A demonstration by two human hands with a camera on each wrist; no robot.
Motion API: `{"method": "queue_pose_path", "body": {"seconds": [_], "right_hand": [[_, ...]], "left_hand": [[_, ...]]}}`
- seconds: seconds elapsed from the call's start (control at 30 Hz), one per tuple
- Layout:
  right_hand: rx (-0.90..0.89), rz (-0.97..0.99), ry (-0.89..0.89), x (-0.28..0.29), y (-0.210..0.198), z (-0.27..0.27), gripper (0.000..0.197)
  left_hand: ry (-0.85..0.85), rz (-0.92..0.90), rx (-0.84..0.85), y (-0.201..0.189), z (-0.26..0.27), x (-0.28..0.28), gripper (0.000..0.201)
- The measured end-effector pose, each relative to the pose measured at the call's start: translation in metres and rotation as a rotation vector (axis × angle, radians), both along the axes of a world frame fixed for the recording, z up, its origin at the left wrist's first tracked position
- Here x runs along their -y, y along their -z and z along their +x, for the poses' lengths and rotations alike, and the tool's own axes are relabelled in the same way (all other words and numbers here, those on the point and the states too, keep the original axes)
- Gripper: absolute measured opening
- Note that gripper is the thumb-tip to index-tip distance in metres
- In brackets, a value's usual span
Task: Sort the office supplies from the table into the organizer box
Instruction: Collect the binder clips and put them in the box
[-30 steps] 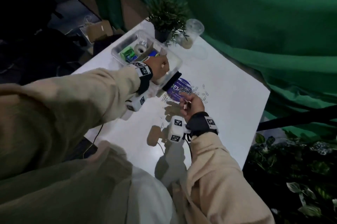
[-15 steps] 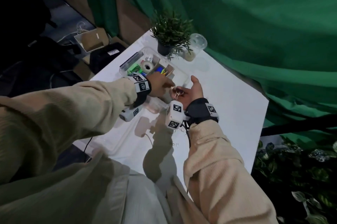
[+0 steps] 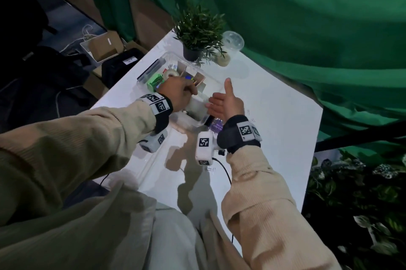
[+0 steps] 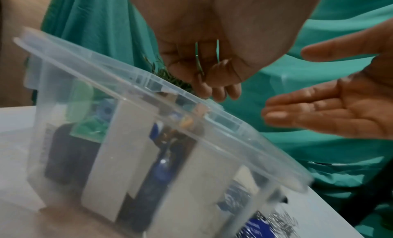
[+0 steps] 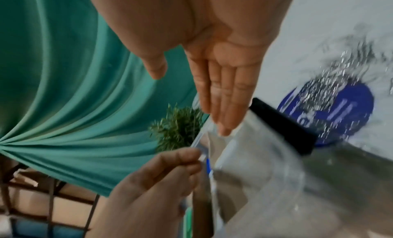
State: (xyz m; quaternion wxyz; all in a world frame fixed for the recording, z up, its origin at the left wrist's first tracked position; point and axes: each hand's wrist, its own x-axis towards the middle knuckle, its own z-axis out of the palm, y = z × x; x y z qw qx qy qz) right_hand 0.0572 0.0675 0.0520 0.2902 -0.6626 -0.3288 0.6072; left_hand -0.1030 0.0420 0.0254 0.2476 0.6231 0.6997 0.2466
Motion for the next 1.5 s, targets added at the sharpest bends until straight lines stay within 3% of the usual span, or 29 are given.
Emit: {"method": "queue_pose_path", "body": {"seconds": [0.07,0.2,0.33,0.4,0.6,0.73,0.93,1.03,1.17,1.33,1.5], "right_hand": [[0.042,0.036,0.085,0.0,0.004,0.034,0.057],[0.378,0.049,0.194,0.018,0.043,0.113,0.031],[0.684,0.033,0.105,0.042,0.082,0.172,0.011],[0.737,0.006,0.053,0.05,0.099,0.19,0.013],[0.817,0.085,-0.219,0.055,0.125,0.19,0.027],[0.855,0.168,-0.381,0.056,0.136,0.185,0.031],[0.963,0.241,-0.518,0.059,0.146,0.19,0.023],[0.933,0.248,-0.487,0.059,0.148,0.196,0.02],[0.819,0.249,-0.322,0.064,0.149,0.199,0.008],[0.515,0.158,0.011,0.073,0.14,0.198,0.018],[0.342,-0.006,0.211,0.087,0.135,0.201,0.013]], "left_hand": [[0.066,0.13,0.027,0.002,0.015,0.008,0.029],[0.289,0.192,-0.002,0.02,0.065,0.032,0.026],[0.372,0.134,-0.278,0.046,0.109,0.046,0.014],[0.381,0.116,-0.37,0.052,0.124,0.046,0.013],[0.461,0.062,-0.538,0.081,0.161,0.048,0.024],[0.422,-0.283,-0.527,0.097,0.174,0.051,0.035],[0.307,-0.327,-0.425,0.116,0.179,0.058,0.031],[0.24,-0.319,-0.391,0.117,0.176,0.054,0.035],[0.231,-0.288,-0.404,0.11,0.176,0.044,0.024],[0.015,-0.328,-0.098,0.096,0.193,0.026,0.016],[0.087,-0.345,-0.174,0.096,0.212,0.018,0.025]]}}
